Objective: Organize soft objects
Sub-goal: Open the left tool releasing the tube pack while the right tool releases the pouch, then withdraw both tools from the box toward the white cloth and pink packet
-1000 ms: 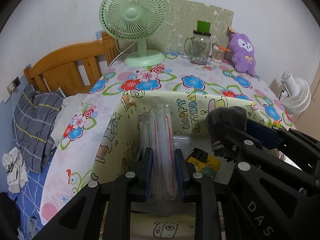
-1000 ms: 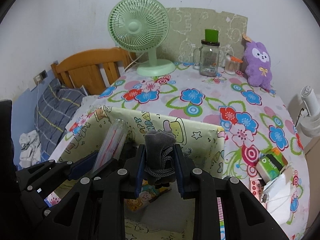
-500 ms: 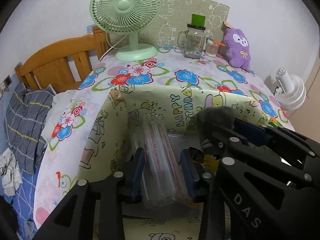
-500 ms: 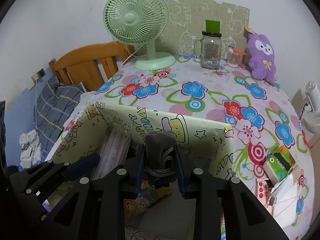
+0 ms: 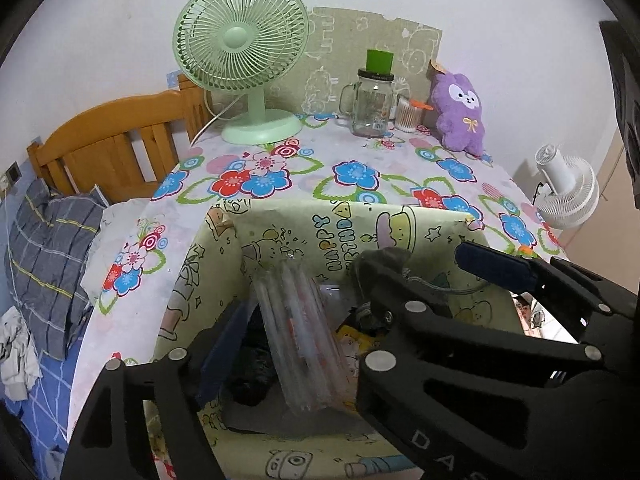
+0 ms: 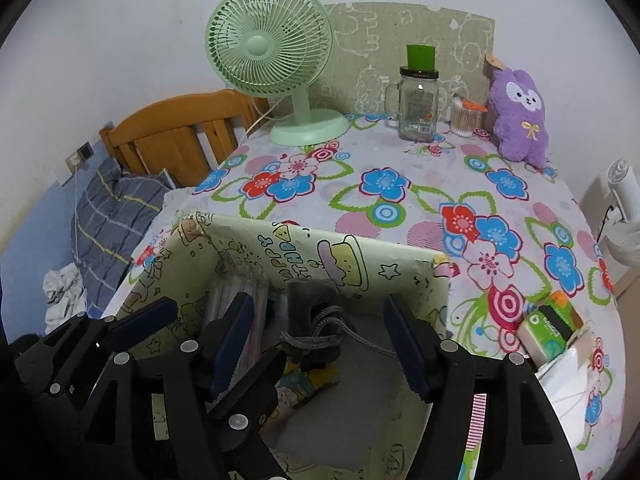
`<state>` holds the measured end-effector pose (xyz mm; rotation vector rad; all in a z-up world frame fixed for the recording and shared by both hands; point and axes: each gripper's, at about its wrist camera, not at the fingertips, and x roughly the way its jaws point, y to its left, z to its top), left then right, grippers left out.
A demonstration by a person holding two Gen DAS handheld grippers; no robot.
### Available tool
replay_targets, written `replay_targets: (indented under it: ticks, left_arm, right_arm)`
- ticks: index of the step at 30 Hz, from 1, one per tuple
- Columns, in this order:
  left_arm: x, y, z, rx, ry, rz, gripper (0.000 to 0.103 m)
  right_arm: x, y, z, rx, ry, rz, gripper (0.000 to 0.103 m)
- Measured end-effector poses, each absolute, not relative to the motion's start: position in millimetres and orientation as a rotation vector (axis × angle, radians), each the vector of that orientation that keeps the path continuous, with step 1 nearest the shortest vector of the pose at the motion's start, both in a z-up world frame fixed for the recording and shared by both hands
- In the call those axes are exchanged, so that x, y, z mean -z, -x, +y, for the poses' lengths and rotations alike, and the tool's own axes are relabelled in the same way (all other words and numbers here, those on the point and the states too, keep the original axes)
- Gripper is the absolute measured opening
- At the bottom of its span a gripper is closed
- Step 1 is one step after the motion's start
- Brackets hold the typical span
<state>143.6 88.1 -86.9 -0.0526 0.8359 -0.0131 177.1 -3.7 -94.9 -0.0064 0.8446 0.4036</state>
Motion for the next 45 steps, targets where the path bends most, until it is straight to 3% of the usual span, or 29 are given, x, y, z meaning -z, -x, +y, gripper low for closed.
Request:
replay_targets:
  ticks: [13, 45]
  left_arm:
    - [65.7, -126.5, 70.4, 0.002, 0.034, 0.787, 0.090]
    - [18.3, -84.2, 19.1, 0.012, -0.007, 0.655, 0.095]
  right_arm:
    - [72.6, -156.5, -25.9, -0.385, -0.008, 0.805, 0.080]
    - [22.0, -108.2, -82.8, -0.323, -0.018, 0.675, 0.088]
